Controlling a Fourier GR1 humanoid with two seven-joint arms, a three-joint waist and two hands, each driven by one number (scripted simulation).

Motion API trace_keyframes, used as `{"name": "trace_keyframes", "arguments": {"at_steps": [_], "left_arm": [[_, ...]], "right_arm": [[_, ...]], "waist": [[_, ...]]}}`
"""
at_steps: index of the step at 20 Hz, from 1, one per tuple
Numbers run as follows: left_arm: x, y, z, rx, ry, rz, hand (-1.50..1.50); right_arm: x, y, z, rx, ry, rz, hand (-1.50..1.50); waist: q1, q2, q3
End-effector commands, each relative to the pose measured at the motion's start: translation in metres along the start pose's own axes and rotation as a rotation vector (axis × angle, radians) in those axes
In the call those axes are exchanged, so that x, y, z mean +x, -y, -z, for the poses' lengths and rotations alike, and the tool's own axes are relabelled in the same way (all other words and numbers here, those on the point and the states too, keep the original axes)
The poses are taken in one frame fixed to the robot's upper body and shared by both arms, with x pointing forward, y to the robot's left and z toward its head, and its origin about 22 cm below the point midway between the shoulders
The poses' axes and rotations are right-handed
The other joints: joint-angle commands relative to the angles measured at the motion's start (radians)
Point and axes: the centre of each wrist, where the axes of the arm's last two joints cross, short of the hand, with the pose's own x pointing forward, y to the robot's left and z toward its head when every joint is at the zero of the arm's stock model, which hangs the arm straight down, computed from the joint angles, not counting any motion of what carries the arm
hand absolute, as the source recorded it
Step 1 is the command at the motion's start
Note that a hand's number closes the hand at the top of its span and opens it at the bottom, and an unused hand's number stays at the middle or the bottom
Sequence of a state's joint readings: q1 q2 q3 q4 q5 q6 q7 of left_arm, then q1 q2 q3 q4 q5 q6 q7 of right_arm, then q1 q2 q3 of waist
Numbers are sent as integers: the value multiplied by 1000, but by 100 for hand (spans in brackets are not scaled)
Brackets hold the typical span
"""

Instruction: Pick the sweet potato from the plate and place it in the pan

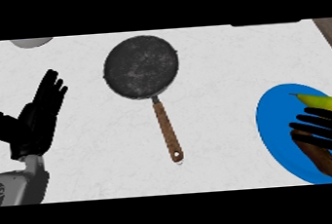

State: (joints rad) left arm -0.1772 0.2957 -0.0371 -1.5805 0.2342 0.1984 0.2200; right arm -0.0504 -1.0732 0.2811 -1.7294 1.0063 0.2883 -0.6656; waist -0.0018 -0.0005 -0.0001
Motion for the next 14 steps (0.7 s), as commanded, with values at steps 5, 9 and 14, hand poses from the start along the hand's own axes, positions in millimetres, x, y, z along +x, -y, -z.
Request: {"name": "trace_keyframes", "arguments": {"at_steps": [5, 9, 14], "left_arm": [[-12, 13, -11, -12, -11, -1, 0], [-5, -13, -13, 1, 10, 8, 0], [-14, -7, -9, -18, 0, -1, 0]], "right_arm": [[-9, -11, 26, 45, 0, 6, -150], [-7, -24, 32, 66, -6, 6, -150], [-16, -38, 48, 32, -2, 17, -150]], "waist": [[9, 1, 0], [5, 0, 0], [6, 1, 0]]}}
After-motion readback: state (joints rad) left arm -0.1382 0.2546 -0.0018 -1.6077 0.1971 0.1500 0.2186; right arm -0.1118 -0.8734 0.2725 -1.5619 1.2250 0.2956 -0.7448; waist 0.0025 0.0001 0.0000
